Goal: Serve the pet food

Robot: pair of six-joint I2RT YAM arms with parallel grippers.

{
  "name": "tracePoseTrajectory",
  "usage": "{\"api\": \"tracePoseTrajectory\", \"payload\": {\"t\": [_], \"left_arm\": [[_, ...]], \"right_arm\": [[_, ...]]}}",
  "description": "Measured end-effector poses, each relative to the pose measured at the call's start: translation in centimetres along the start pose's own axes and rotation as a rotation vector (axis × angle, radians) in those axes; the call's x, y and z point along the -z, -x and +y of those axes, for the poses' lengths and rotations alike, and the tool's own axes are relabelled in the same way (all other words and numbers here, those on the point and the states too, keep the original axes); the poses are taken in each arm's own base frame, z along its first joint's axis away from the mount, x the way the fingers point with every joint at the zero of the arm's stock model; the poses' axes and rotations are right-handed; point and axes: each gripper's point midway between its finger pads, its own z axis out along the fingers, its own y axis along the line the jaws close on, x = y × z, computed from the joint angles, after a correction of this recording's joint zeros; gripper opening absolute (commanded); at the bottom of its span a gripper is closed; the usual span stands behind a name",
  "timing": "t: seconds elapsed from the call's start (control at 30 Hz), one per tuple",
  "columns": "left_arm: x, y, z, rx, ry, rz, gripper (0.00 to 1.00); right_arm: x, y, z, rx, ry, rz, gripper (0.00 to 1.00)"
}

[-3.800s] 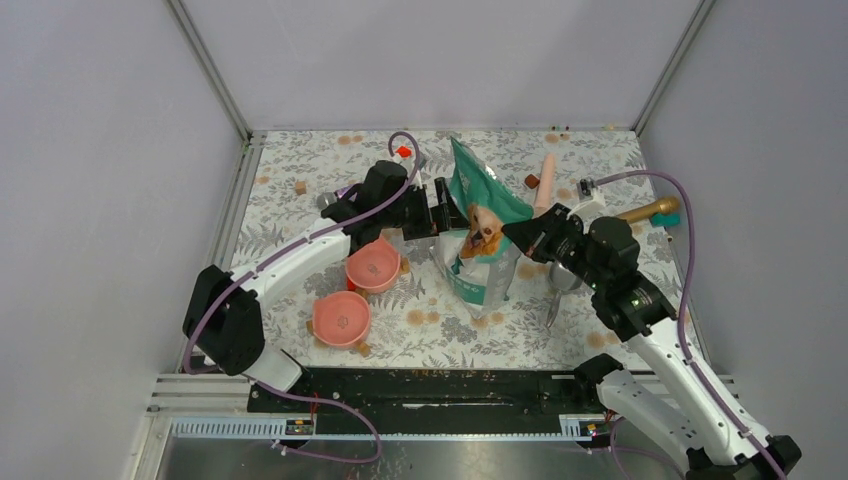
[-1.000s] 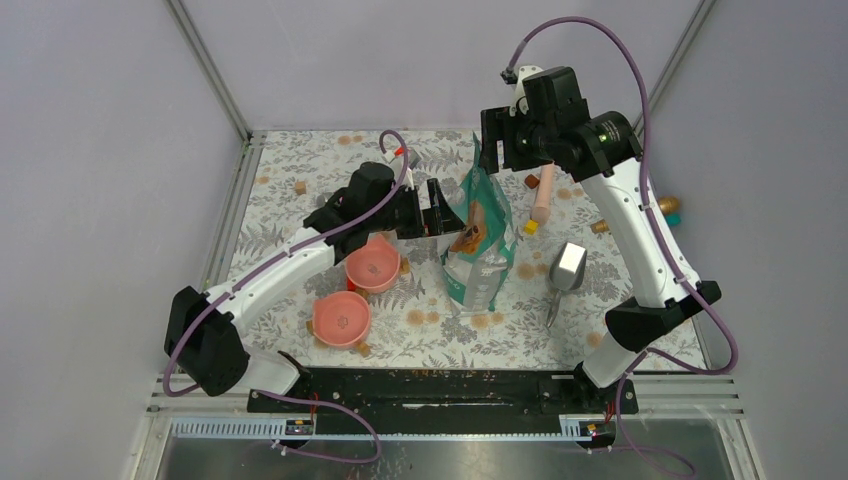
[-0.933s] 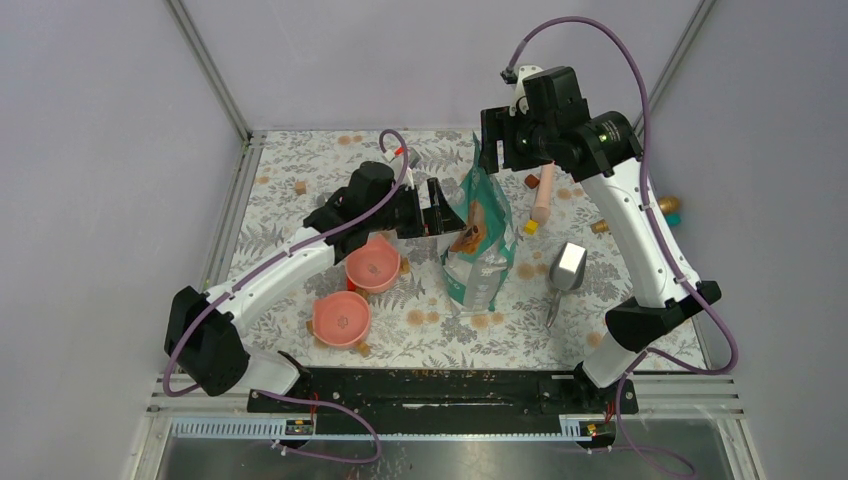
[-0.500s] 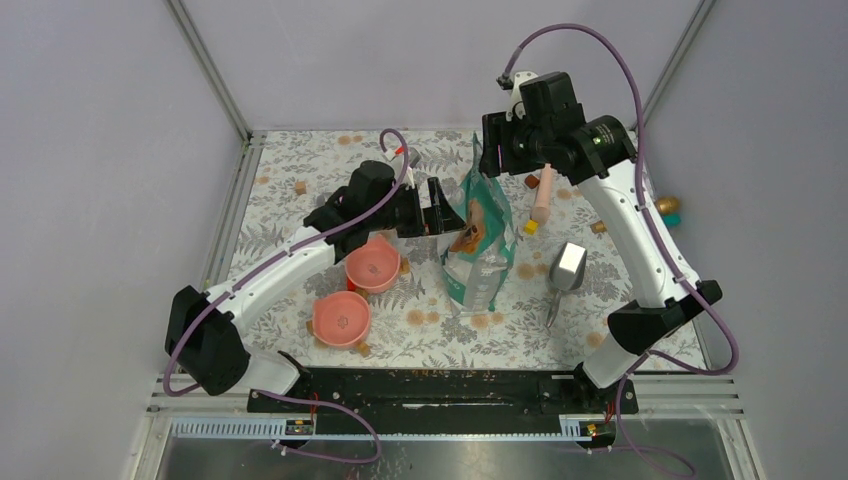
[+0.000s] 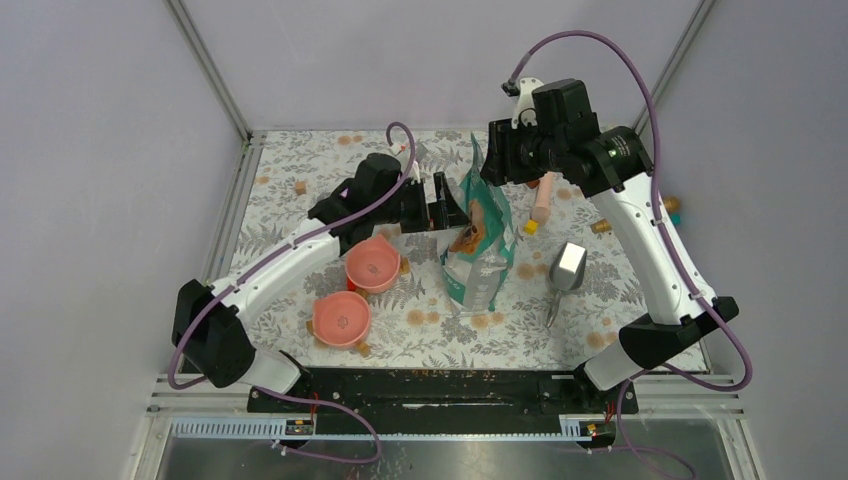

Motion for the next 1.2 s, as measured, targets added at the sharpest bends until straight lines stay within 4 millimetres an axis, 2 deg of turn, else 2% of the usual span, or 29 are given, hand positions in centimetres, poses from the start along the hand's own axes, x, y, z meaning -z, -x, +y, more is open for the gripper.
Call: {"api": "tracePoseTrajectory", "payload": {"t": [0.13, 0.4, 0.53, 0.63, 0.73, 0.83, 1.03, 1.2], "left_arm": [[0.9, 1.9, -1.0, -0.012, 0.036, -0.037, 0.99], [4.1, 9.4, -5.5, -0.047, 0.068, -0.237, 0.99], [3.5, 11.4, -6.2, -0.038, 0.073, -0.268, 0.95], [1.8, 11.7, -5.6, -0.018, 0.090, -0.245, 0.92], [-0.2, 11.1, -4.1, 0.011, 0.123, -0.206, 0.87], [-1.3, 10.9, -3.5, 0.043, 0.138, -0.191, 0.84], [-1.4, 11.3, -3.8, 0.082, 0.132, -0.208, 0.75], [-1.3, 11.7, -3.7, 0.098, 0.142, -0.228, 0.60]], "right_arm": [[0.2, 0.2, 0.2, -0.002, 0.012, -0.008, 0.53], [0.1, 0.2, 0.3, -0.014, 0.011, -0.010, 0.50], [-0.2, 0.1, 0.3, -0.019, 0.012, -0.008, 0.49], [-0.5, 0.1, 0.2, -0.024, 0.013, -0.012, 0.49], [-0.7, 0.1, 0.2, -0.026, 0.014, -0.015, 0.49], [-0.7, -0.1, 0.2, -0.027, 0.011, -0.014, 0.48], [-0.9, -0.3, -0.1, -0.028, 0.002, -0.009, 0.47], [-0.8, -0.3, -0.1, -0.028, 0.000, -0.010, 0.48]]}}
